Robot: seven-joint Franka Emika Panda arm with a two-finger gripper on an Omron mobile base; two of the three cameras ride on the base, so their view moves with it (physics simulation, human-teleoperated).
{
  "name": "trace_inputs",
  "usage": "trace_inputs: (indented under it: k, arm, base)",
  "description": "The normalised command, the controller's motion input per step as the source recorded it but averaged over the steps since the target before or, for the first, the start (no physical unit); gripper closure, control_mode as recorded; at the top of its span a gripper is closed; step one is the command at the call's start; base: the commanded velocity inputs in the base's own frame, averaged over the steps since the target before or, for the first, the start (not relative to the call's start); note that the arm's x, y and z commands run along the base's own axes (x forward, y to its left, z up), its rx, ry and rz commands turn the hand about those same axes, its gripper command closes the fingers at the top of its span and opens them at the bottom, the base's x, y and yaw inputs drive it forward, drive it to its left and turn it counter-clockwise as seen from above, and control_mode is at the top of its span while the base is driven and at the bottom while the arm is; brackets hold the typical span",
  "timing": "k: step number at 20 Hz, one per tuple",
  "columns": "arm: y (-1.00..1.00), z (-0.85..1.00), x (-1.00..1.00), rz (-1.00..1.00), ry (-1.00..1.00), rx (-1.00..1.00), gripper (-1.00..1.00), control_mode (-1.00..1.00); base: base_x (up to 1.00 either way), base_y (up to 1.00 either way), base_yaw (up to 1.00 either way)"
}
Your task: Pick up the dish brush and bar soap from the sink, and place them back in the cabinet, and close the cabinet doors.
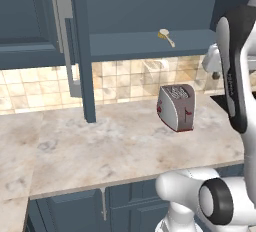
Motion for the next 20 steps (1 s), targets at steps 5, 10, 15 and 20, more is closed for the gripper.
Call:
trace_inputs:
  k: [5,10,15,20]
  arm:
    - [0.0,0.0,-0.64,0.0,0.0,0.0,-1.0,-1.0]
    - [0.0,0.0,-0.62,0.0,0.0,0.0,-1.0,-1.0]
    - [0.0,0.0,-0.55,0.0,0.0,0.0,-1.0,-1.0]
    - [0.0,0.0,-0.27,0.0,0.0,0.0,-1.0,1.0]
  base:
    - [0.0,0.0,0.0]
    - [0.0,0.0,0.0]
    - [0.0,0.0,0.0]
    - [-0.15,0.0,0.0]
